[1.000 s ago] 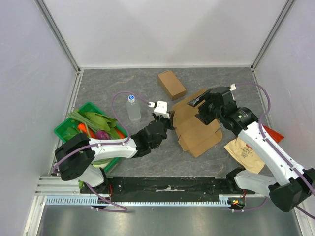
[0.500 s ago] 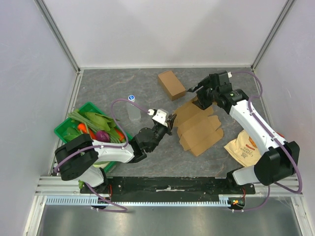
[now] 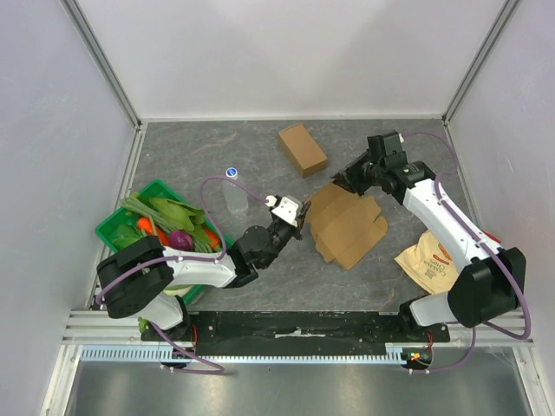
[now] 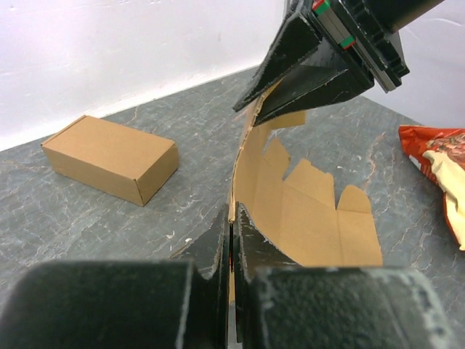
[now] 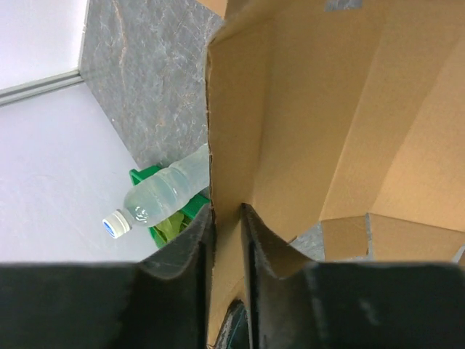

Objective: Fold the paper box

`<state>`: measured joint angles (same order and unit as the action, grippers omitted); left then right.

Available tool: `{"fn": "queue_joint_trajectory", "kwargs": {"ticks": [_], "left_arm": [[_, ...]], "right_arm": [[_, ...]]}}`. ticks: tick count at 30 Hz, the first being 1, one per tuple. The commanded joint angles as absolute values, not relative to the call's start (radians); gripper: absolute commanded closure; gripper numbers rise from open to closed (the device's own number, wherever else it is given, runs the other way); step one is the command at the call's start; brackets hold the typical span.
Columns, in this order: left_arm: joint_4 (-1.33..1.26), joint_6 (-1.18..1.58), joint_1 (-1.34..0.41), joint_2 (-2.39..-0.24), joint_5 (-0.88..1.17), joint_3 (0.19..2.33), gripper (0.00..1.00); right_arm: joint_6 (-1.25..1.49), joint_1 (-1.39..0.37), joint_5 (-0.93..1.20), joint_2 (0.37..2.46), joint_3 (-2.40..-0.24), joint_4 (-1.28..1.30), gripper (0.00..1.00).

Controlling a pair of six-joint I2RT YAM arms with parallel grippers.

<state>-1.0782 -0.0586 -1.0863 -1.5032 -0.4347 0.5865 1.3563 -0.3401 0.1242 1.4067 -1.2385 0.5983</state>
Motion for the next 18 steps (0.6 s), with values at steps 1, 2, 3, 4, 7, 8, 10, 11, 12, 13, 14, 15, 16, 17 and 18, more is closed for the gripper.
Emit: {"fn": "queue_joint_trajectory", "kwargs": {"ticks": [1, 2, 3, 4, 7, 8, 10, 11, 12, 13, 14, 15, 16, 17, 18], "left_arm": [[-1.146, -0.101, -1.092, -1.491, -0.455, 0.58, 0.98], [-1.137, -0.092, -1.092, -1.477, -0.465, 0.581, 0.98], [-1.09, -0.062, -1.092, -1.468, -0.48, 0.586, 0.96], [-1.057, -0.039, -1.092, -1.454, -0.521, 0.591, 0.86], [-0.866, 0.104, -1.092, -1.385, -0.601, 0.607, 0.51], [-0.795, 0.156, -1.091, -1.352, -0.629, 0.614, 0.45], [-0.589, 0.282, -1.088, -1.257, -0.605, 0.633, 0.38], [-0.531, 0.314, -1.089, -1.226, -0.598, 0.637, 0.37], [-0.465, 0.374, -1.088, -1.165, -0.603, 0.634, 0.37], [-0.419, 0.393, -1.086, -1.137, -0.618, 0.63, 0.37], [-0.335, 0.403, -1.085, -1.111, -0.632, 0.626, 0.37], [-0.309, 0.402, -1.08, -1.085, -0.641, 0.617, 0.37], [-0.269, 0.387, -1.074, -1.051, -0.635, 0.615, 0.37], [-0.253, 0.353, -1.068, -1.037, -0.632, 0.62, 0.37], [-0.247, 0.33, -1.068, -1.026, -0.63, 0.62, 0.37]], "right_arm": [[1.413, -0.337, 0.155, 1.359, -1.186, 0.56, 0.79], [1.448, -0.334, 0.153, 1.35, -1.169, 0.549, 0.88], [1.465, -0.334, 0.152, 1.327, -1.129, 0.519, 0.91], [1.483, -0.334, 0.15, 1.316, -1.108, 0.5, 0.97], [1.548, -0.331, 0.121, 1.279, -1.034, 0.451, 1.0], [1.568, -0.331, 0.12, 1.273, -1.01, 0.427, 1.0], [1.635, -0.325, 0.141, 1.262, -0.937, 0.35, 1.0], [1.647, -0.325, 0.144, 1.264, -0.919, 0.322, 1.0], [1.66, -0.324, 0.141, 1.273, -0.904, 0.305, 1.0], [1.663, -0.324, 0.14, 1.279, -0.899, 0.304, 1.0], [1.661, -0.322, 0.143, 1.284, -0.896, 0.295, 1.0], [1.66, -0.319, 0.143, 1.288, -0.896, 0.299, 1.0], [1.658, -0.318, 0.135, 1.286, -0.891, 0.298, 1.0], [1.652, -0.313, 0.13, 1.276, -0.888, 0.298, 1.0], [1.646, -0.311, 0.126, 1.273, -0.89, 0.302, 1.0]]}}
